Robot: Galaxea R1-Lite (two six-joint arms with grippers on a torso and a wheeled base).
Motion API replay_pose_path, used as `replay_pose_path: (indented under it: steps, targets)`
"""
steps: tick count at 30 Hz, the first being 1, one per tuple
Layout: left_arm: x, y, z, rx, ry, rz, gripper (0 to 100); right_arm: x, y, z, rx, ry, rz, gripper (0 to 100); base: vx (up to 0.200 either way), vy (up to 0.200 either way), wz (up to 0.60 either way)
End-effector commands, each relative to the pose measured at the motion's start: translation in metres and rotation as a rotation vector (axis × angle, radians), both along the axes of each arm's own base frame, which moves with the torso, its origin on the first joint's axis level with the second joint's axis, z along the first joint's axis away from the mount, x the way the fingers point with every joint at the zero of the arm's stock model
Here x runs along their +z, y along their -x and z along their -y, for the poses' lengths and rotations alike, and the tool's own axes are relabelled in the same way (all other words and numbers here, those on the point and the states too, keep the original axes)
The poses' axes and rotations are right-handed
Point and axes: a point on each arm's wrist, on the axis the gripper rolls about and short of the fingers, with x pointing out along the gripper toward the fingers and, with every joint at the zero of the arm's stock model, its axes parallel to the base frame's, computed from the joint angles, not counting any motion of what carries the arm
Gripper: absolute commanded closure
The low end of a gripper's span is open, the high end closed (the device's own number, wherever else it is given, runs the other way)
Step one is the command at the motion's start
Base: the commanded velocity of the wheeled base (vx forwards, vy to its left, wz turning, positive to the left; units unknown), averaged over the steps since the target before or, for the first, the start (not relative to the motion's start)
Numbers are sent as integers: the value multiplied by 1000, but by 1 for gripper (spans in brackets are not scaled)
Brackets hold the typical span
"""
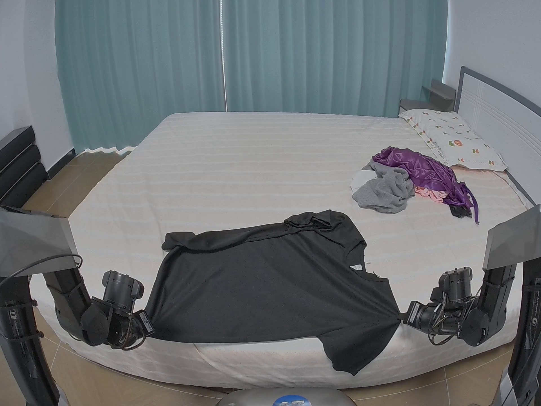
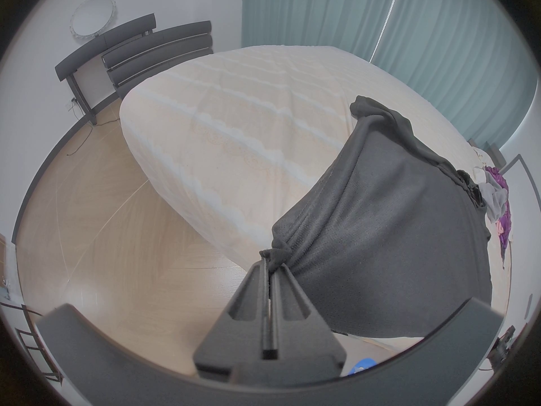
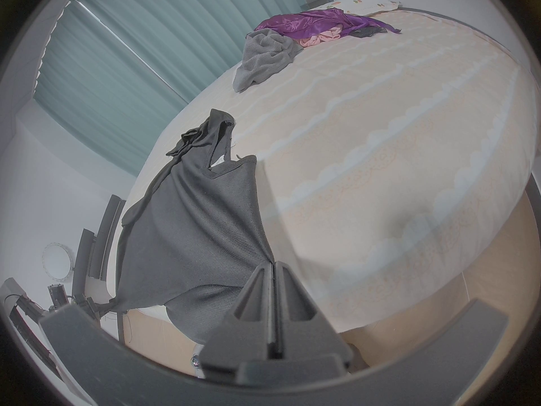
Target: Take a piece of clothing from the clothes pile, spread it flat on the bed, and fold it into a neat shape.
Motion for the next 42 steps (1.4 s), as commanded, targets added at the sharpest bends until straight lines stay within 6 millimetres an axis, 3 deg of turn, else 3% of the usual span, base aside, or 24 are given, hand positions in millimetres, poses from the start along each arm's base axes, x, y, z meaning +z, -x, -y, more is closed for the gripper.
replay_pose_path:
  steps: [1, 2, 3, 4, 13, 23, 30, 42]
  targets:
    - [0, -2, 0, 3, 8, 6, 100, -1, 1, -2, 6, -4, -7, 100, 0, 0, 0]
    - [0, -2, 0, 4, 10, 7, 0, -1, 1, -3, 8, -6, -7, 100, 0, 0, 0]
    - [1, -2, 1, 5, 13, 10, 0, -1, 0, -3, 7, -8, -6, 100, 0, 0, 0]
    - [1, -2, 1, 5, 13, 10, 0, -1, 0, -3, 7, -8, -6, 0, 0, 0, 0]
    - [6, -8, 0, 29, 68, 47, 0, 13, -1, -2, -84, -151, 18, 0, 0, 0, 0]
    - [43, -15, -10, 64, 145, 217, 0, 22, 5, 1, -166, -294, 82, 0, 0, 0, 0]
    - [43, -20, -9, 105, 183, 237, 0, 24, 4, 5, -199, -315, 82, 0, 0, 0, 0]
    - [43, -21, -9, 102, 239, 239, 0, 25, 4, 7, -206, -317, 91, 0, 0, 200, 0]
